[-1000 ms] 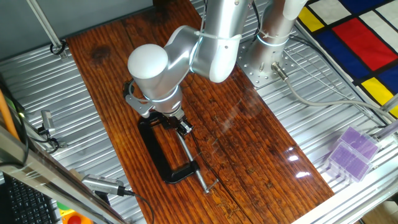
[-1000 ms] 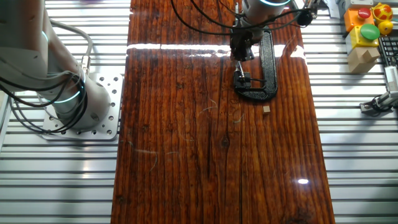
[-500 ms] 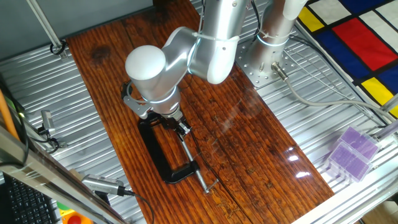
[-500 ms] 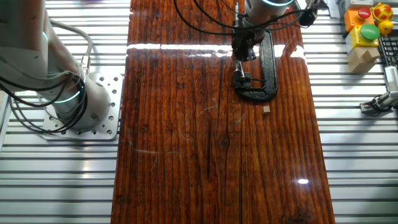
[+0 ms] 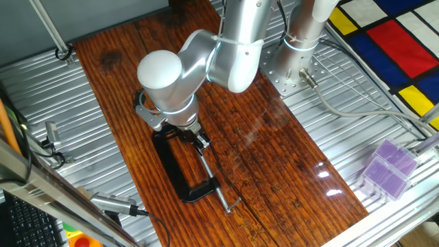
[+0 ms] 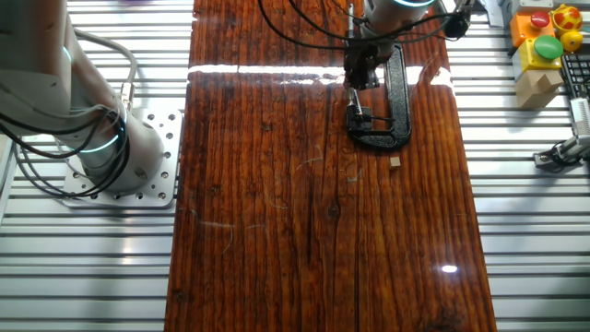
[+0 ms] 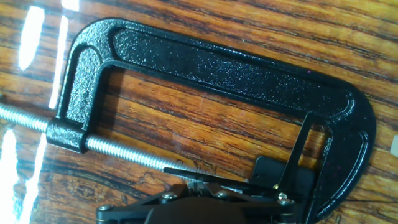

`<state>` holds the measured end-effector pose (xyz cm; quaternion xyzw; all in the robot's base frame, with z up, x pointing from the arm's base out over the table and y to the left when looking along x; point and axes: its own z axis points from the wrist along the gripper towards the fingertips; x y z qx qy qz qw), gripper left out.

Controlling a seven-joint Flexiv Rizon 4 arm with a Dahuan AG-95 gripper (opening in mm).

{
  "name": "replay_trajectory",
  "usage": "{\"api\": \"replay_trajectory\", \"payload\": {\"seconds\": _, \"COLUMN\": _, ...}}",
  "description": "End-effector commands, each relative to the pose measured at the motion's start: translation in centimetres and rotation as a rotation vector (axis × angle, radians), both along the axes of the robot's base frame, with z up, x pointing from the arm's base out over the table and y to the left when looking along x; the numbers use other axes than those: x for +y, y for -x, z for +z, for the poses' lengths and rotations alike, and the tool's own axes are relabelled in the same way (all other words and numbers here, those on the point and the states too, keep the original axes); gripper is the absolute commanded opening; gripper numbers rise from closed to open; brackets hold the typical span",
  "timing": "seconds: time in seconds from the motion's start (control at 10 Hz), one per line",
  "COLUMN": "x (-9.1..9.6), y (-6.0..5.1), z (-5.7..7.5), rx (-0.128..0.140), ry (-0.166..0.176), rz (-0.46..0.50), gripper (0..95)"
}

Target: Turn the hands of a clock

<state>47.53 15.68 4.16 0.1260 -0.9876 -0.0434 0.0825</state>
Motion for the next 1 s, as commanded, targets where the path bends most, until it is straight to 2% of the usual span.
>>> {"api": "replay_trajectory", "payload": {"seconds": 0.1, "x": 0.2, "y": 0.7, "z": 1.2, "rx": 0.032, "ry": 0.010, "rz": -0.050, "gripper": 0.0}}
{"api": "replay_trajectory", "payload": {"seconds": 0.4, "x": 0.8, "y": 2.1, "z": 3.1, "rx": 0.045, "ry": 0.027, "rz": -0.141, "gripper": 0.0}}
{"api": "replay_trajectory", "payload": {"seconds": 0.6, "x": 1.0, "y": 2.5, "z": 3.8, "rx": 0.046, "ry": 0.034, "rz": -0.156, "gripper": 0.0}}
{"api": "replay_trajectory", "payload": {"seconds": 1.0, "x": 1.1, "y": 2.6, "z": 4.1, "rx": 0.029, "ry": 0.025, "rz": -0.134, "gripper": 0.0}}
